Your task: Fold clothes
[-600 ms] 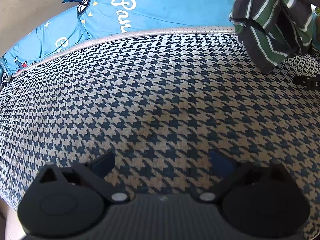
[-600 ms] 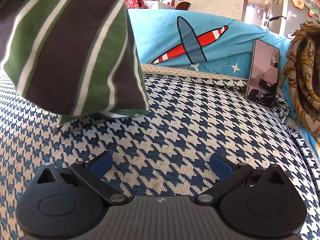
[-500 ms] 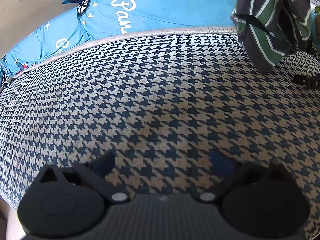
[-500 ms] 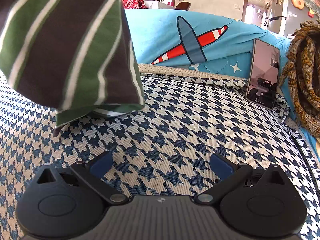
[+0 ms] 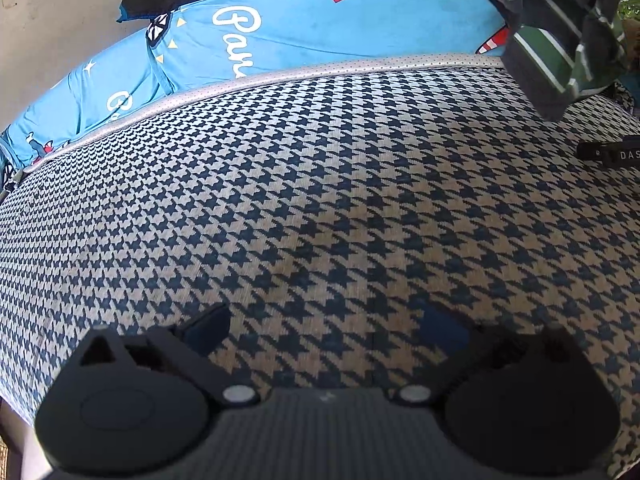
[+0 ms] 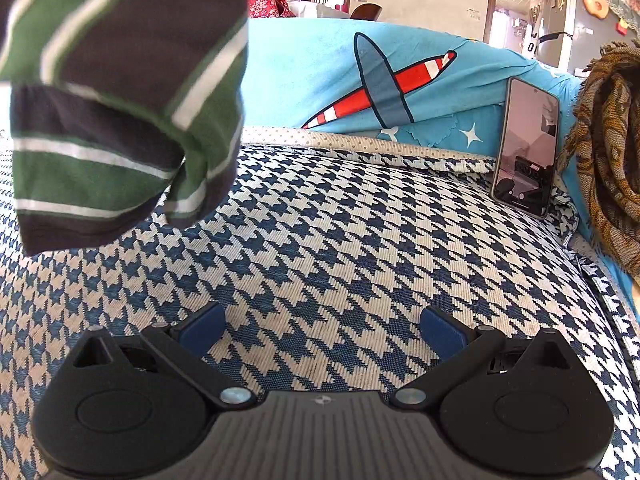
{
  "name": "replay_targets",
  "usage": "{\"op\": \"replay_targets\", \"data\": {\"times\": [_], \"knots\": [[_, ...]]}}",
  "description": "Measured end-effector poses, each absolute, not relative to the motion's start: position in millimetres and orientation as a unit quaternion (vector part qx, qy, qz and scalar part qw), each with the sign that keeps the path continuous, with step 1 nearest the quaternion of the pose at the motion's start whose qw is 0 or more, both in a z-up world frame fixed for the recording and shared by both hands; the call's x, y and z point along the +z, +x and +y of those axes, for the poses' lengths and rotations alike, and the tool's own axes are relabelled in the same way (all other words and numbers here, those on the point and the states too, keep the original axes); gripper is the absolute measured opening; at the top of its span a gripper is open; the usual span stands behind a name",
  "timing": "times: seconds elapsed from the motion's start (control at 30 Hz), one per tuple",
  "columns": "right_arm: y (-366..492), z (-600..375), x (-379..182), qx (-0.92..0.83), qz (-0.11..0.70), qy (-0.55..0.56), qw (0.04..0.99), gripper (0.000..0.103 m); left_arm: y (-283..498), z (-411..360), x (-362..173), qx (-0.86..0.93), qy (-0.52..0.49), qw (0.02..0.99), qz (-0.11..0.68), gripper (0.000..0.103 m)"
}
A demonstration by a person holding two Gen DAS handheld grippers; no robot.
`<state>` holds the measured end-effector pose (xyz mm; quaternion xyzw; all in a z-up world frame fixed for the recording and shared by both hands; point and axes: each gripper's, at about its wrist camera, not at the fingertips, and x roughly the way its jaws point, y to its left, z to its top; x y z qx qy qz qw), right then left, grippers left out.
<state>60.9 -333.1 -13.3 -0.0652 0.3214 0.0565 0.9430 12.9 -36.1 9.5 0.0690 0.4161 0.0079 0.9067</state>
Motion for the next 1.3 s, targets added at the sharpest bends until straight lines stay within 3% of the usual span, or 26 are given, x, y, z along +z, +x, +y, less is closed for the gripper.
{"op": "replay_targets", "data": {"times": [0.6, 1.3], "knots": [[60.1, -332.4, -13.0, 0.056, 0.321, -0.065, 0.943, 0.103, 26.6, -11.8, 4.4, 0.001, 0.071, 0.901, 0.428, 0.103], [57.7, -332.7, -13.9, 0.057, 0.321, -0.065, 0.943, 0.103, 80.6, 100.3, -3.6, 0.017, 0.056, 0.901, 0.429, 0.103]]}}
